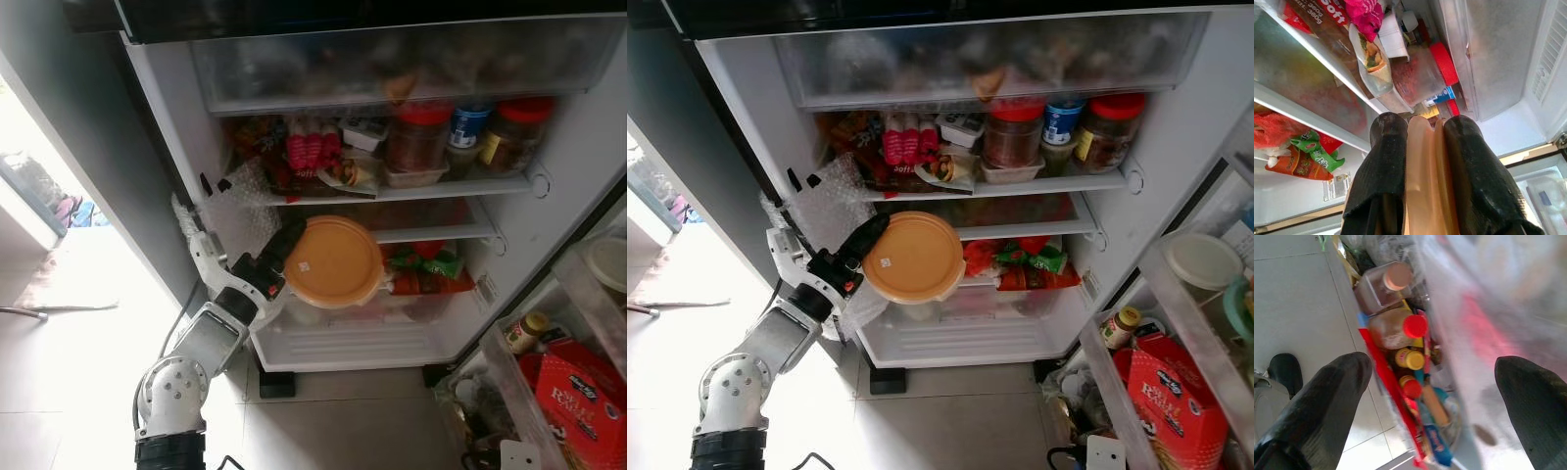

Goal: Restocking fridge

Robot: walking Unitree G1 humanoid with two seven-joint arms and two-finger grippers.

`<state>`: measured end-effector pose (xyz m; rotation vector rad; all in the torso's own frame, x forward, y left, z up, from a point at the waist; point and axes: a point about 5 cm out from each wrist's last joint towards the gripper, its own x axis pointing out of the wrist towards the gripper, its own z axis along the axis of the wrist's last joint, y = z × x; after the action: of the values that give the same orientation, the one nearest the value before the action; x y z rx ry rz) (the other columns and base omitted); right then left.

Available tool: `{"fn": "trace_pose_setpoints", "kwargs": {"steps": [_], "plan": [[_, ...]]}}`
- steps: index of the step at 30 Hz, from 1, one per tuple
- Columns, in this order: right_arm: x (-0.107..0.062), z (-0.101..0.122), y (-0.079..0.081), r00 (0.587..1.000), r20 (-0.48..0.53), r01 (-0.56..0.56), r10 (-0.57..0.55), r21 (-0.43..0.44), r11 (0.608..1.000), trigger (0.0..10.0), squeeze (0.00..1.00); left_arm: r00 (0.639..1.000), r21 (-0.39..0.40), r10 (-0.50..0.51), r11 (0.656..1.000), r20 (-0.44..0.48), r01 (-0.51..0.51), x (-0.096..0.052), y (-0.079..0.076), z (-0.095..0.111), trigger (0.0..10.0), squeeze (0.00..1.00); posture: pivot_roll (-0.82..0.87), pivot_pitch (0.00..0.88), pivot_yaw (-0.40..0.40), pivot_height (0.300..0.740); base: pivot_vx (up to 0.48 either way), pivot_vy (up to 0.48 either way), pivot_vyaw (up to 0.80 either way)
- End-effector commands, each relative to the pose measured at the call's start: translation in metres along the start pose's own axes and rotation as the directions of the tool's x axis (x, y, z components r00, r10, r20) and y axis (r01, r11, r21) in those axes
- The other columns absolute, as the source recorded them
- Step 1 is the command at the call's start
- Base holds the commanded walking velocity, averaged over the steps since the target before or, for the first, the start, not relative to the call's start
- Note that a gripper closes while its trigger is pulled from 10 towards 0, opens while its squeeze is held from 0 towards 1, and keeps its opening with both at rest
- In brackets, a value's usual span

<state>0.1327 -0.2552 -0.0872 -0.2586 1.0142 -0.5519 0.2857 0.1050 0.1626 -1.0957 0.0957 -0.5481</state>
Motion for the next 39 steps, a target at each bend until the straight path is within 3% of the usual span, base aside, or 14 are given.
{"fn": "trace_pose_setpoints", "kwargs": {"steps": [1,18,26,30,39], "plan": [[-0.002,-0.007,0.002,1.0,-0.023,0.001,-0.001,-0.01,1.0,10.0,0.0,1.0,-0.056,0.005,0.998,-0.028,-0.007,-0.005,0.0,-0.018,10.0,0.0,-0.02,0.084,0.042,0.74,0.0,0.0,0.0],[-0.002,-0.006,0.003,1.0,-0.024,-0.008,0.008,-0.008,1.0,10.0,0.0,0.999,-0.028,-0.002,1.0,-0.033,0.001,-0.002,-0.003,-0.017,10.0,0.0,-0.01,0.076,0.039,0.74,0.0,0.0,0.0],[-0.002,-0.007,0.007,0.997,-0.025,-0.069,0.07,0.015,0.997,10.0,0.0,0.999,-0.027,0.007,1.0,-0.042,-0.008,-0.002,0.001,-0.019,10.0,0.0,-0.01,0.06,0.044,0.74,0.0,0.0,0.0],[-0.003,-0.008,0.009,0.993,-0.026,-0.113,0.114,0.037,0.993,10.0,0.0,0.997,-0.09,0.073,0.993,-0.011,-0.074,-0.007,0.016,-0.018,10.0,0.0,-0.01,0.044,0.048,0.74,0.0,0.0,0.0],[-0.004,-0.011,0.009,0.992,-0.03,-0.121,0.122,0.037,0.992,10.0,0.0,0.99,-0.094,0.136,0.986,-0.028,-0.138,-0.02,0.033,-0.022,10.0,0.0,0.0,0.0,0.053,0.74,0.0,0.0,0.0]]}}
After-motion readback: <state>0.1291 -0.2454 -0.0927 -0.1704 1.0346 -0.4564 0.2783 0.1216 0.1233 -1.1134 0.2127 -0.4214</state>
